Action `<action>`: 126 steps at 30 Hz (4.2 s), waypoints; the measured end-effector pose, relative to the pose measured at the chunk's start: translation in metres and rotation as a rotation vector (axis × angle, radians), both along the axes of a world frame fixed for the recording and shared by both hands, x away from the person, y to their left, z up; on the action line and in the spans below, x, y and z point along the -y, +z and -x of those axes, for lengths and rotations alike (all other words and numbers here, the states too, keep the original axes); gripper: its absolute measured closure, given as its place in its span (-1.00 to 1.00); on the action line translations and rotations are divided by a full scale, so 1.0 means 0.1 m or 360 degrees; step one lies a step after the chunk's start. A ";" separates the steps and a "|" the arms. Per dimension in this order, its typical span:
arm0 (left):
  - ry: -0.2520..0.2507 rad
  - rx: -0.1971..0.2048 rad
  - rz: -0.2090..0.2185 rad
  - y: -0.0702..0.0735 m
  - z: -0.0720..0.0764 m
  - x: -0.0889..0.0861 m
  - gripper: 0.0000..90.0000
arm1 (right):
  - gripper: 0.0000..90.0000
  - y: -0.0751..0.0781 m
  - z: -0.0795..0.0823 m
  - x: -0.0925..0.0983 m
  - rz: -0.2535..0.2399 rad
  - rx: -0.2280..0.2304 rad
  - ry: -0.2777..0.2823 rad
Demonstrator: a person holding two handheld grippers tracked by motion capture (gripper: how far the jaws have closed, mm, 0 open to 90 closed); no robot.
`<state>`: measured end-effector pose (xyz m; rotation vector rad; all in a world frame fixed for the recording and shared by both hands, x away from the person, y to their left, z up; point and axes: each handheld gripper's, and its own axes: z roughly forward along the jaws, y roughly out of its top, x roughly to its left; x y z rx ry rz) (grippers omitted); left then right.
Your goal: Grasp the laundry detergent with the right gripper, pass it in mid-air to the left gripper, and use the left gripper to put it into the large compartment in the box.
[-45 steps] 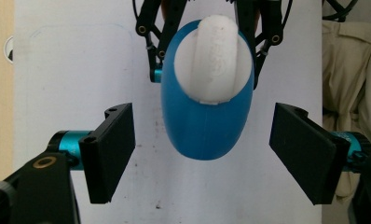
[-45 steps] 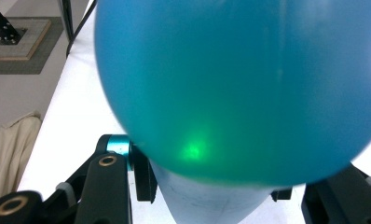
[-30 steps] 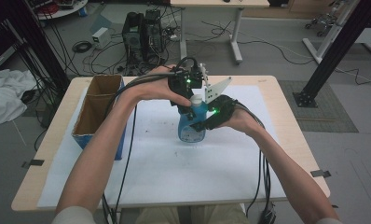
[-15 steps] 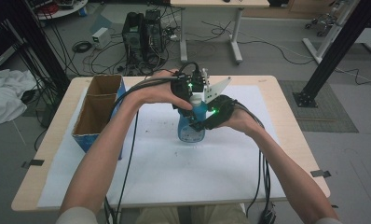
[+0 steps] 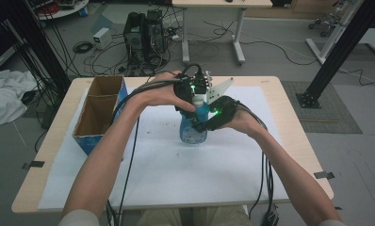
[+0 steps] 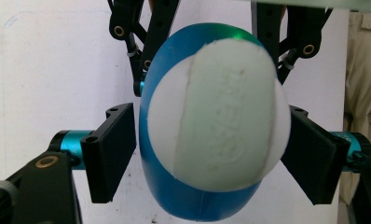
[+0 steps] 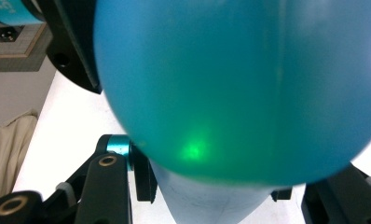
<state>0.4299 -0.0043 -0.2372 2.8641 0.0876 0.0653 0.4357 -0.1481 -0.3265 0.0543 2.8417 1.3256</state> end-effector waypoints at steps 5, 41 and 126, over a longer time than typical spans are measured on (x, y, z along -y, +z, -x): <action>-0.0007 0.0002 0.0002 -0.01 0.00 0.01 -0.46 | 0.04 0.00 0.00 0.00 0.0002 -0.0005 -0.0006; 0.0006 -0.0008 0.0002 -0.05 0.00 0.01 -0.21 | 0.04 -0.01 0.01 -0.01 0.0006 -0.0010 -0.0008; -0.0004 0.0012 -0.0023 -0.02 0.06 -0.03 -0.16 | -0.48 -0.05 0.02 -0.01 0.0017 -0.0065 -0.0046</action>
